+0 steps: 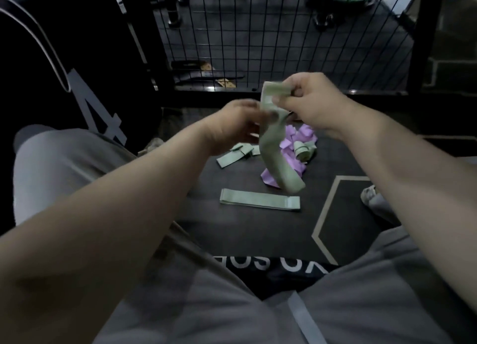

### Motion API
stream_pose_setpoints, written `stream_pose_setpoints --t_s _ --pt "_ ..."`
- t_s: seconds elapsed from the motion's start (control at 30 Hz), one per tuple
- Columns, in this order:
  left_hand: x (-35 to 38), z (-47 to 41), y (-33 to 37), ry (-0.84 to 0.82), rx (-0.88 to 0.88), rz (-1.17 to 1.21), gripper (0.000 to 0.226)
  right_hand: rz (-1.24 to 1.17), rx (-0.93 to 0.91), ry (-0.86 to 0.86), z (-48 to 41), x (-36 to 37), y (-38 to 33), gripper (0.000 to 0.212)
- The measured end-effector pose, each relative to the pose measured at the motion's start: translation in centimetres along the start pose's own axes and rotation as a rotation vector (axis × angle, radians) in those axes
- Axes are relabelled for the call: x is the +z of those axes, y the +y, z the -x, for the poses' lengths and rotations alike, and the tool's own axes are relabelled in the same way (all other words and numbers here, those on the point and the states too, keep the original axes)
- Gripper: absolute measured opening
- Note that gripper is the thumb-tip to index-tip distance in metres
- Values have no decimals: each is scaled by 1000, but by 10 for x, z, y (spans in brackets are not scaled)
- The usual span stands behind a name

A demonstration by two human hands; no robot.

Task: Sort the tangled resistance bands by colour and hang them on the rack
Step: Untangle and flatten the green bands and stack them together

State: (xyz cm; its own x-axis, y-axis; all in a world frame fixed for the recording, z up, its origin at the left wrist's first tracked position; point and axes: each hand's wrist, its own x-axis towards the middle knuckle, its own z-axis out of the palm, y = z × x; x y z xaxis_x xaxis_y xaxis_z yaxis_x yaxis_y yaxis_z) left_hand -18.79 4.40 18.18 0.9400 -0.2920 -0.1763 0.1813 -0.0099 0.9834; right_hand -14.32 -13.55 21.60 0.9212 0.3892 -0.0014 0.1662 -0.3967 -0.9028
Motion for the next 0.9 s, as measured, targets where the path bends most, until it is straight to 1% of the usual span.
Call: stream_pose_setpoints --t_s 0.03,0.1,0.17,0.23,0.27,0.33,0.4,0.47,0.5,0.6,0.7,0.73,0.8,0.9 --pt "-2 0 -5 -12 -3 -37 7 -70 22 14 -1 -1 0 12" --pt "-3 -2 -13 1 16 -54 12 -142 76 12 -4 -1 0 8" --pt "0 -5 -15 17 18 -75 16 -99 97 10 -7 -2 0 11" --pt "1 -9 -16 20 -17 -68 16 3 101 63 -14 -2 3 10" --pt "0 -11 -18 21 -46 -42 21 14 116 97 -17 -3 7 9" --pt "-8 -15 -27 13 -110 -18 28 -58 165 157 -24 -5 16 8" --pt "-20 -18 -40 -18 -189 -81 19 -159 245 219 -29 -7 29 10" --pt "-34 -21 -53 -71 -289 -186 9 -240 359 293 -32 -9 49 12" --pt "-41 -23 -60 -91 -346 -240 7 -292 422 339 -34 -8 59 12" --pt "-60 -30 -75 -102 -510 -357 15 -456 586 458 -37 -4 95 7" --pt "-79 -38 -93 -81 -626 -392 17 -500 720 523 -35 6 134 17" --pt "-85 -41 -100 -58 -653 -391 15 -497 765 529 -33 11 147 19" --pt "-91 -47 -116 52 -669 -354 15 -476 852 537 -29 22 174 19" --pt "-96 -59 -144 249 -691 -266 25 -372 983 538 -23 39 215 16"
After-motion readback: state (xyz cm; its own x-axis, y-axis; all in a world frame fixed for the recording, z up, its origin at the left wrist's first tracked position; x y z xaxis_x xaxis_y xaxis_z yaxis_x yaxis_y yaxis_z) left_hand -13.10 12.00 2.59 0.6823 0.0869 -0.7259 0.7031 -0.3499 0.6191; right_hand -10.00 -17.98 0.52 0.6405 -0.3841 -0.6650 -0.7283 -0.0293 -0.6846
